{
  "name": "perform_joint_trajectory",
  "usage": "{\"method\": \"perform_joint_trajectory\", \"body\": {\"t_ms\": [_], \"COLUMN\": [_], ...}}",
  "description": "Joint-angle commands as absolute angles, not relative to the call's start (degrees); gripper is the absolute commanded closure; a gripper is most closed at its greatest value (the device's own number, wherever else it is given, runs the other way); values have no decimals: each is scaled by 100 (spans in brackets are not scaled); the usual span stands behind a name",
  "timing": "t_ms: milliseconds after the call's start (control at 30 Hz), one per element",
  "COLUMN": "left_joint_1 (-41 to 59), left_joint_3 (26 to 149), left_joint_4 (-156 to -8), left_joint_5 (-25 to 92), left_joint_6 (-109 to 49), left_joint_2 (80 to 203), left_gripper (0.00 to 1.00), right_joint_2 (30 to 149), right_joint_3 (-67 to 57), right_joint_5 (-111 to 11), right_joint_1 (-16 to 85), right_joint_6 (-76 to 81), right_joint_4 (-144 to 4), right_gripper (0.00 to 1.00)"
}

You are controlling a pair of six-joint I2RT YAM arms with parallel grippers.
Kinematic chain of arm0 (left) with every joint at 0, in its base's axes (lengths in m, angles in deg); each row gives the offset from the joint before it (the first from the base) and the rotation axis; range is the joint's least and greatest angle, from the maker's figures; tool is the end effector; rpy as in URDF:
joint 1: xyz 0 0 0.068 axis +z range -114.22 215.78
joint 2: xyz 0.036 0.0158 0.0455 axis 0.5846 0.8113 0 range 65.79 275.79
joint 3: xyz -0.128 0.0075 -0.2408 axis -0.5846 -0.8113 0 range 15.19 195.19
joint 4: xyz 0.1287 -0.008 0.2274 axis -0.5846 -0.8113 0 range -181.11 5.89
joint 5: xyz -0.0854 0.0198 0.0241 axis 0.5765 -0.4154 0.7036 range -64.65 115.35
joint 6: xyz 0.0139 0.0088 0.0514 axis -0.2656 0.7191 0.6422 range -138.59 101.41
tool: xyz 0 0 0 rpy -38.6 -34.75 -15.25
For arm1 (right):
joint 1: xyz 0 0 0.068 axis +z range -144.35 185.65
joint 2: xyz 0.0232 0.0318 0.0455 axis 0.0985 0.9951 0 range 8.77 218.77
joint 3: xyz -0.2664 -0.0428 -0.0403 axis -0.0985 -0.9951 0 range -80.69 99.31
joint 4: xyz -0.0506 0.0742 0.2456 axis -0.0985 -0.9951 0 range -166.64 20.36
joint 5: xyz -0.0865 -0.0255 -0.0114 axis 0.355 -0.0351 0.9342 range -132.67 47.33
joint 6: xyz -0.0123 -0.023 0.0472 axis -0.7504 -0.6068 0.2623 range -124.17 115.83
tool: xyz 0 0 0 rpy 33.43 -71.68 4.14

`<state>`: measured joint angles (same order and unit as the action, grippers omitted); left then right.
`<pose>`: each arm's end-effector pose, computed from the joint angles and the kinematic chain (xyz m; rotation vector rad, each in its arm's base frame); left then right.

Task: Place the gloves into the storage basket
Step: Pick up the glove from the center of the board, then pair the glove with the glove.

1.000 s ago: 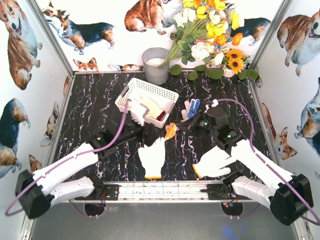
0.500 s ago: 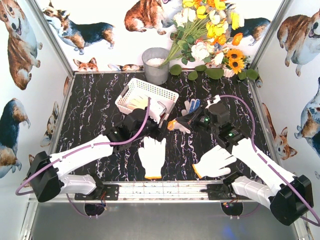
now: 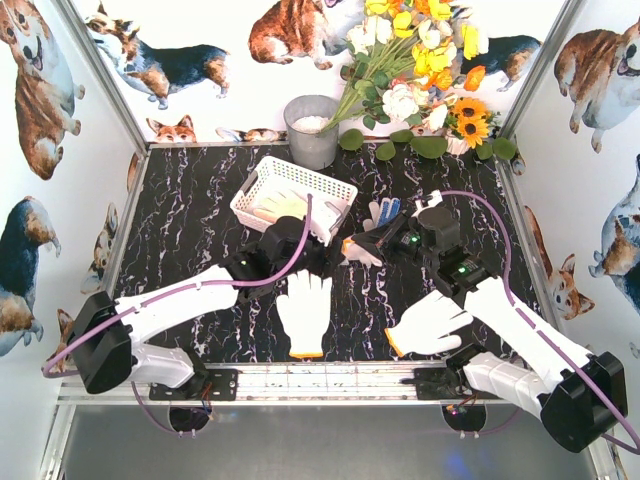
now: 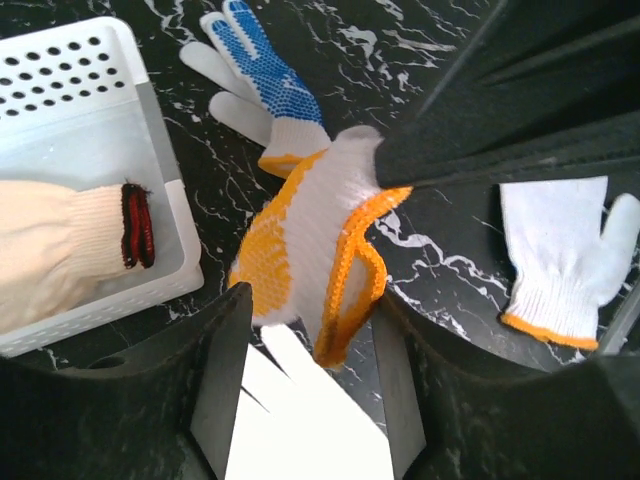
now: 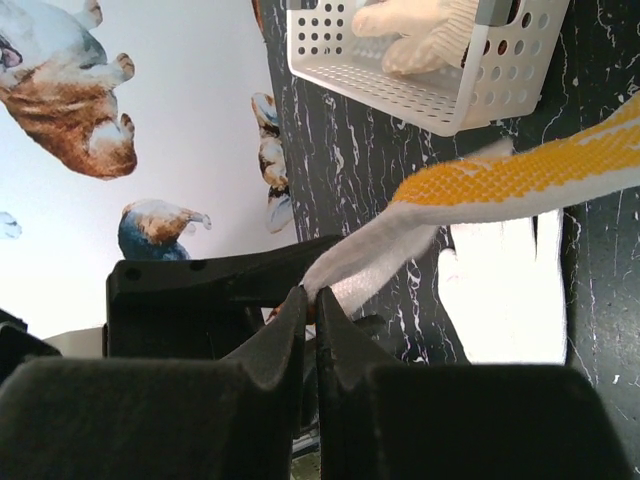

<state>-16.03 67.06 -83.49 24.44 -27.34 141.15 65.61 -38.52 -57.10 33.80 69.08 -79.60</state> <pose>0.1877 -0.2377 0.2837 0.7356 1.8941 -0.6660 0.1953 0.1146 0.2852 0.6985 2.1619 1.3062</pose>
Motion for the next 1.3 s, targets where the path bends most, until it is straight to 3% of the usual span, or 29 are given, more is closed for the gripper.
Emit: {"method": "perform_joint_trajectory", "body": {"t_ms": [0, 167, 700, 967, 1267], "left_joint_1": [-1648, -1650, -1341, -1168, -1177], "left_joint_3": [6960, 7142, 7027, 6568, 5701], "left_joint_4": [-8079, -8405, -10118, -10168, -10010], "left_joint_5": [1725, 937, -258, 428, 1603], "left_joint_6": [-2622, -2516, -2410, -2569, -3312], "left_joint_2": [14137, 14083, 13265, 12895, 12767], "left_gripper": [61, 100, 100, 100, 100], "right_joint_2": [6393, 6511, 8021, 8404, 7995], "right_joint_3": [-3725, -3758, -3231, -3074, -3874], "right_joint_5": [-5630, -5832, -6200, -6585, -6530], "right_joint_1": [3413, 3444, 4016, 4130, 4494], "right_joint_6": [6932, 6907, 6747, 6516, 6597], "right_joint_4": [-7517, -7393, -6433, -6399, -6683], "right_gripper": [100, 100, 100, 100, 100]}}
